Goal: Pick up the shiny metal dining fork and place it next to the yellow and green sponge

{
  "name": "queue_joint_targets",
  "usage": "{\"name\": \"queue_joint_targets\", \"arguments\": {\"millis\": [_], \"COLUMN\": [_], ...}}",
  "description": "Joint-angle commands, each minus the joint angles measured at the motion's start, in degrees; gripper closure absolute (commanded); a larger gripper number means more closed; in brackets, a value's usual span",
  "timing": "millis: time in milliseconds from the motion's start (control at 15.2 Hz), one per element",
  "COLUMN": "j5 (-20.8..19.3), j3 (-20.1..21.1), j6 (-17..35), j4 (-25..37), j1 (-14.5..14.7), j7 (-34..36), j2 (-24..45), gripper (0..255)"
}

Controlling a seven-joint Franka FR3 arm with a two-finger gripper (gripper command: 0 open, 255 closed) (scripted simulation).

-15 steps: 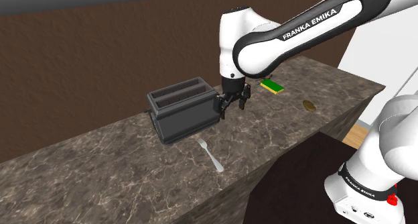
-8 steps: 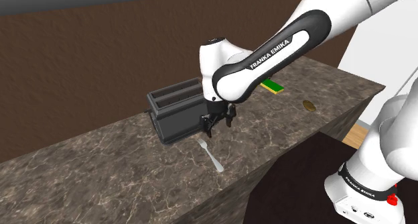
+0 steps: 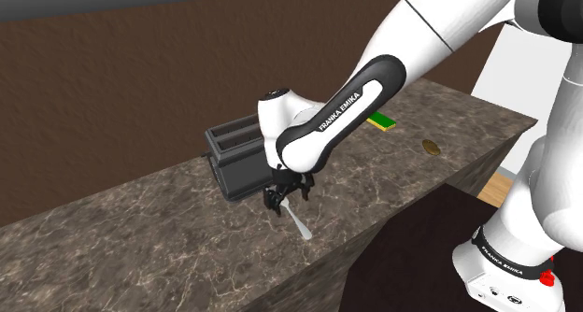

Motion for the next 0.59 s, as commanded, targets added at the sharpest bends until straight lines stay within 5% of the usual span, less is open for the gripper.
{"name": "queue_joint_targets", "arguments": {"millis": [0, 528], "j5": [-0.29, -1.08], "j3": [-0.03, -0.34], "j6": [1.40, 4.67], "j4": [-0.26, -1.00], "j1": [0.28, 0.75], "j7": [0.39, 0.95], "j2": [1.19, 3.77], "gripper": [0, 0]}}
